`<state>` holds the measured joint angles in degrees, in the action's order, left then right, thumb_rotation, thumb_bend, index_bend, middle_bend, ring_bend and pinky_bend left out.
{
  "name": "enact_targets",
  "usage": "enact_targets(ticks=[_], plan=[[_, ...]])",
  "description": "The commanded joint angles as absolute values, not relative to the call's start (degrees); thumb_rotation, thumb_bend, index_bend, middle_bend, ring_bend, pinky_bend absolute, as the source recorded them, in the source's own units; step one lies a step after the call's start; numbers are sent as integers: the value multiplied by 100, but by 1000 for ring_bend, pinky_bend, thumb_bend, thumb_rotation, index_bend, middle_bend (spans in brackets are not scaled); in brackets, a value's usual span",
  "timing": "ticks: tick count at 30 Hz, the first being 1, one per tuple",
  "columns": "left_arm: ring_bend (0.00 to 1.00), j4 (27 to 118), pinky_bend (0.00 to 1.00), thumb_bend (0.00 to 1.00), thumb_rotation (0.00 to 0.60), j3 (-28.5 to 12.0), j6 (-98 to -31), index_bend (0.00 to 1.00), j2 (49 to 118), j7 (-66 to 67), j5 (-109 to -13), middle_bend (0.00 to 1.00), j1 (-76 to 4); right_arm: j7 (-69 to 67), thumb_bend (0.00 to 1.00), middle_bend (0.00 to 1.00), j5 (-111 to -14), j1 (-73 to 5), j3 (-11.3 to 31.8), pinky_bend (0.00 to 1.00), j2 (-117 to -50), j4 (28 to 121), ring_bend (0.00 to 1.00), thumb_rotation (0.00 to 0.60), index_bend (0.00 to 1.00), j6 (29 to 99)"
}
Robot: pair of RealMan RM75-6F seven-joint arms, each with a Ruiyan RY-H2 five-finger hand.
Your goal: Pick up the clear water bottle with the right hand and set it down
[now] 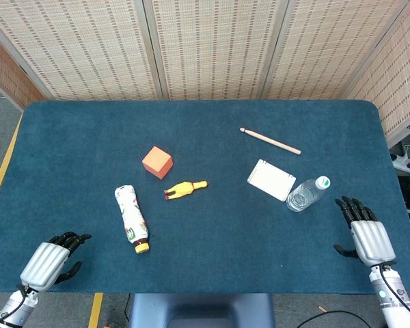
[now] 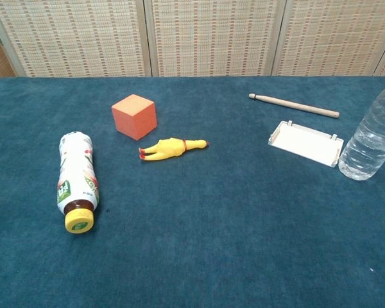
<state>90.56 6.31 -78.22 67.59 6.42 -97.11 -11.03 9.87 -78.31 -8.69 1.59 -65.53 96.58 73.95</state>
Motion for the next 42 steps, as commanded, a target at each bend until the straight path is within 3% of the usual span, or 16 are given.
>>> enact_targets(ticks=[1,11,20,33,42], plan=[[228,9060,424,373,600,633,-7831,207,6756,644,-9732,322,-1105,954,77,34,-7866,-867,152,143,-6559,9648,0,600,31,7404],[228,9004,424,373,600,625,-7804,207,6783,574,-9762,322,-1138,1073,77,34,-7919,-791,284,149,-6876,9442,0,600,0,7783],[229,8998,425,372,600,629,-7849,207,6729,398,-9724,322,-1114,638,77,35,-7908,-970,690,152,-7749,8453,0,600,0,8006],[230,9058,426,373,600,641,-7897,207,6672,432,-9761,325,-1081,-2407,77,34,-8162,-1738,1007,152,-8565,6822,0,600,0,7147],[231,9070,425,373,600,646,-7938,208,6652,365,-9810,326,-1077,-4446,77,36,-8355,-2138,944,151,-8483,6723,0,600,0,6484]])
